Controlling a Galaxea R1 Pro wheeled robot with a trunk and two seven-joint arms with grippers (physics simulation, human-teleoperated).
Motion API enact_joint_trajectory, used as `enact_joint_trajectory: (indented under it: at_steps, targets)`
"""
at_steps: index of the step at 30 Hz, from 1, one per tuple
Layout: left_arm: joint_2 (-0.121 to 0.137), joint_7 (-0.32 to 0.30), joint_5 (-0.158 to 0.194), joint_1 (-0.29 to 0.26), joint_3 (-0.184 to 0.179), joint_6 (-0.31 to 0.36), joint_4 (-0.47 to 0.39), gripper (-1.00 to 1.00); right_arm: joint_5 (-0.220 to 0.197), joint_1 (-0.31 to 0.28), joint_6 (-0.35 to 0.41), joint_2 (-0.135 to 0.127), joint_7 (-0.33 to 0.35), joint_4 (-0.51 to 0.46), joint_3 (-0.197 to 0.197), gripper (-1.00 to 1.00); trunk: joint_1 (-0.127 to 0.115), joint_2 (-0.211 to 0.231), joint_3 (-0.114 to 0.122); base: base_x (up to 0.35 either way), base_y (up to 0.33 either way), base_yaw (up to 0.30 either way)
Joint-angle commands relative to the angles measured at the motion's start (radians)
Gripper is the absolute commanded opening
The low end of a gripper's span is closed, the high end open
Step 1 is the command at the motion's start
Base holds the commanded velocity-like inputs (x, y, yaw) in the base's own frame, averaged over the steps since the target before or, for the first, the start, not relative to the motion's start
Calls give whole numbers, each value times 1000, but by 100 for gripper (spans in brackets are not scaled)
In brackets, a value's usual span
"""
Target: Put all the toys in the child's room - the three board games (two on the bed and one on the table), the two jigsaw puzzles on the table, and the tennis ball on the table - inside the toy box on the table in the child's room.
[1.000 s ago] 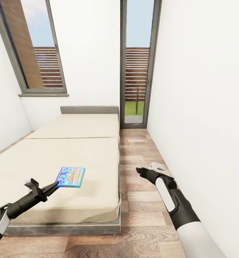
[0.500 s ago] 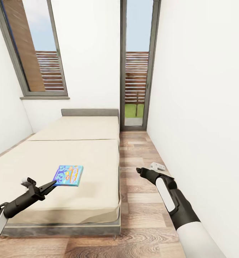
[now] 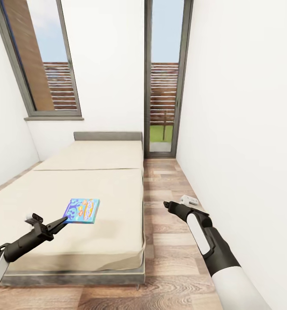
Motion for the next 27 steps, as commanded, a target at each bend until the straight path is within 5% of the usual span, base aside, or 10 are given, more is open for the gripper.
enact_joint_trajectory:
  at_steps: [1,27]
  targets:
    - [0,-4,-2,0,0,11,0,-100,-11,0,3,0,-10,-2,1,100,-4,7,2,0,0,0]
    - [0,-4,-2,1,0,11,0,-100,-11,0,4,-1,-10,-1,1,100,-104,189,54,0,0,0]
